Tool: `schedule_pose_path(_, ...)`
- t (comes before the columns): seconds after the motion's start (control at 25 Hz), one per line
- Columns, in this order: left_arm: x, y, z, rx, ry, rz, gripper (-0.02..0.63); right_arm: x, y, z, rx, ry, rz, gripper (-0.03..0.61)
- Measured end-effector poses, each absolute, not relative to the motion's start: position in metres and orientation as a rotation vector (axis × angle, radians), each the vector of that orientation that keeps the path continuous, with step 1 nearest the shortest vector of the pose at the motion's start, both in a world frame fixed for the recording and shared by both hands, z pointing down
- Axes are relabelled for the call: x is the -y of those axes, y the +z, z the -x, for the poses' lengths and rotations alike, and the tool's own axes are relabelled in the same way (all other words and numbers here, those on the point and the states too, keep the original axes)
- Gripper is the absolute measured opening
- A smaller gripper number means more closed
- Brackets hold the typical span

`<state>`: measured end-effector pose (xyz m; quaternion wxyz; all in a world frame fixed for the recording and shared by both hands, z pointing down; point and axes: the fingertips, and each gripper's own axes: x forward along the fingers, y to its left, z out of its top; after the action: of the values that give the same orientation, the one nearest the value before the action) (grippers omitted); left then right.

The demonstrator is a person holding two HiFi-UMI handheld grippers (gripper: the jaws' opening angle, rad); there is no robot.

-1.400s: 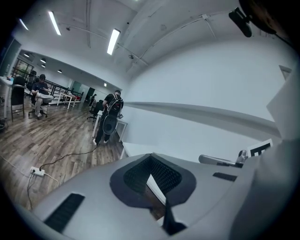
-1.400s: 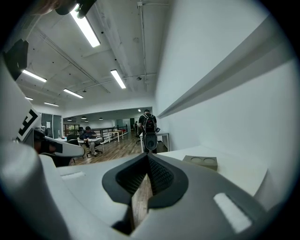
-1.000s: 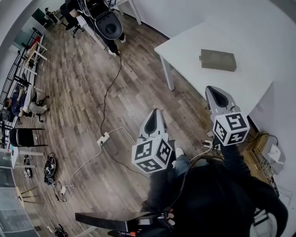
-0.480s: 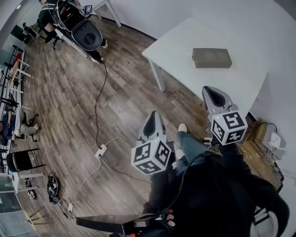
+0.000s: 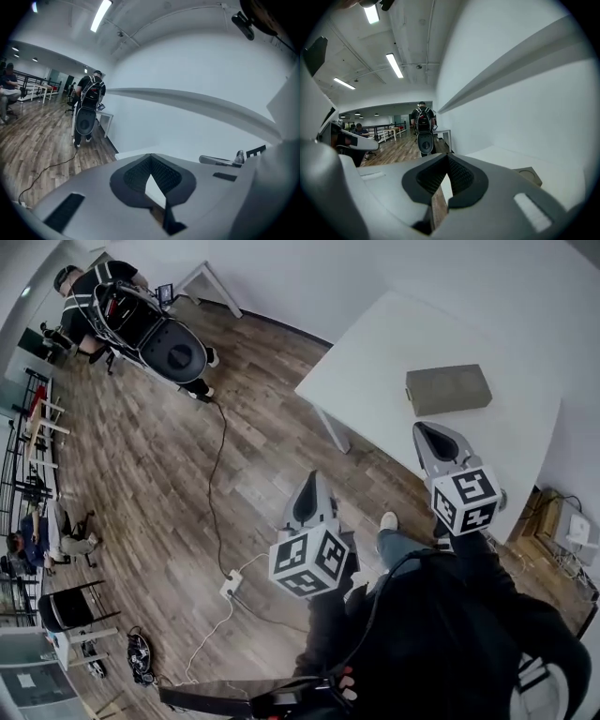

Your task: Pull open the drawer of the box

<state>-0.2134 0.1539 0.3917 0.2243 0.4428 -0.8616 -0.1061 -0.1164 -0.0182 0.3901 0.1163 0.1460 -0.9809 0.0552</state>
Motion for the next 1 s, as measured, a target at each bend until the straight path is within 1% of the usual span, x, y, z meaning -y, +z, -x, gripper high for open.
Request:
schedule_pose_path(0.28,-0.023,0.392,0.252,2.209,-0.167,-1.418,-0.005,0.135,0.389,0.114,2.81,0.242,-0.745,-0.009)
schedule_pose_path(0.44,0.051,0.391,0.257,2.113,-0.112,-1.522,-0.005,0.189,0.388,0.105,2.76,0.274,-0.879,-0.008)
schedule_pose_path(0.72,0.122,0.41,0.254,1.962,-0.045,-1.63,-0.005,0.23,0.393,0.061,2.652,0.281,-1.104,-0.008)
schedule_pose_path(0.84,0.138,0.417,0.254,1.915,-0.025,-1.676,-0.005,0.234,0.399,0.036,2.574,0.241,-1.22,-0.008)
schedule_pose_path(1.0,0.17,0.425,0.253,1.831,0.054,-1.752,-0.005,0.236,0.405,0.022,2.516,0.292,-1.333,-0.008)
